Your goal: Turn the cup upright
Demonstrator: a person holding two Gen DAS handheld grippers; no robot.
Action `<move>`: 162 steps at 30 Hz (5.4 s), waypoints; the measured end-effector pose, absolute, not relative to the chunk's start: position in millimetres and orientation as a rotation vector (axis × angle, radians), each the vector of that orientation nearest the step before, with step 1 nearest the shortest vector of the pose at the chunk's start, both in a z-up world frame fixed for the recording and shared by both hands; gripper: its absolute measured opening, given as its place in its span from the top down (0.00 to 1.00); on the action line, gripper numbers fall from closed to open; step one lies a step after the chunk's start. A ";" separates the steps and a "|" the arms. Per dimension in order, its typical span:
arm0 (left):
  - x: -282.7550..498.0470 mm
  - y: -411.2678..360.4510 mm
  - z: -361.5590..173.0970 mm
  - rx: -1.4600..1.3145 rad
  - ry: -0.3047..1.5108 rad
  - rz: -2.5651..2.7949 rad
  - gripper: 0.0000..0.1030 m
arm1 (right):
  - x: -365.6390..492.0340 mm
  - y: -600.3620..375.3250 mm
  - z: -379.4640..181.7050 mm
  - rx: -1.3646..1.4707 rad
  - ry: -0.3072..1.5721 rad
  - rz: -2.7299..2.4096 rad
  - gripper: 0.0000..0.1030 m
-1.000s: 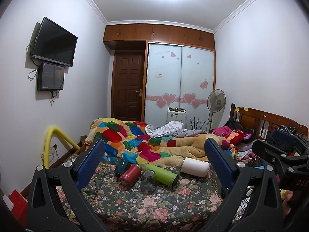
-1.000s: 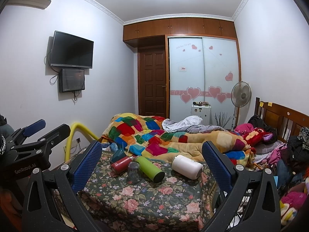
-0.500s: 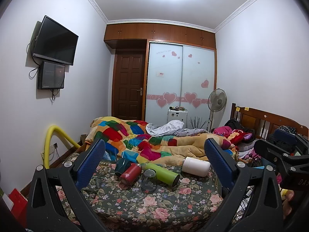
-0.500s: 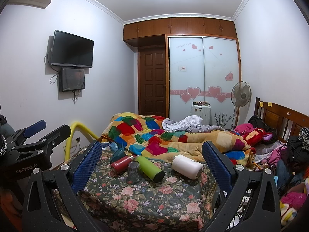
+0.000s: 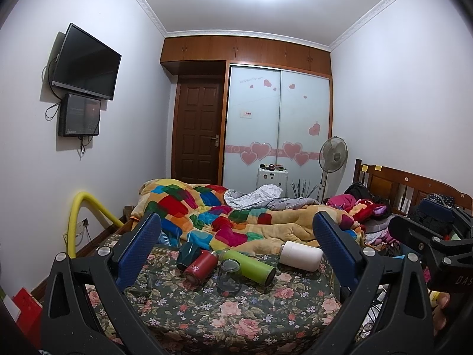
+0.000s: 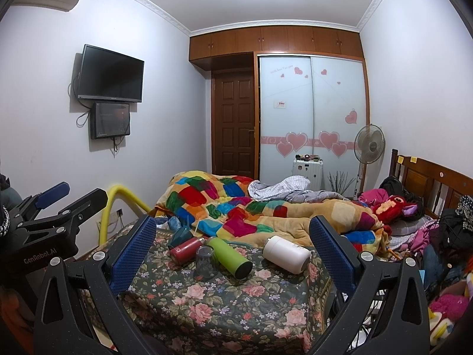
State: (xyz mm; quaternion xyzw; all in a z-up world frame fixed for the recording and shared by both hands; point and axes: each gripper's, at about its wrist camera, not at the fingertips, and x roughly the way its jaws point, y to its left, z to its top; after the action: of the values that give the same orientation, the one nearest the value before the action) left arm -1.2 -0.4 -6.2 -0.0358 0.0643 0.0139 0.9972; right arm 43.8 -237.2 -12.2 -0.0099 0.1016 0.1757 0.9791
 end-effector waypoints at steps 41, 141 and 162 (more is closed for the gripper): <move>136.3 34.8 -92.3 -0.164 0.440 0.077 0.00 | 190.6 -203.2 -100.7 -0.138 0.575 0.350 0.00; 169.9 34.4 -138.0 -0.133 0.617 0.161 0.00 | 240.3 -124.9 -217.2 -0.358 0.934 0.929 0.40; 190.9 26.0 -169.8 -0.133 0.712 0.136 0.00 | 256.4 -126.3 -272.0 -0.402 1.092 0.846 0.40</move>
State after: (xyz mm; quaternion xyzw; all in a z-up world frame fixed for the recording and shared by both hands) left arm 190.9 26.0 -169.8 -0.0649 0.3482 0.0666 0.9328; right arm 256.4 -126.3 -272.0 -0.1839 0.4999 0.3875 0.7524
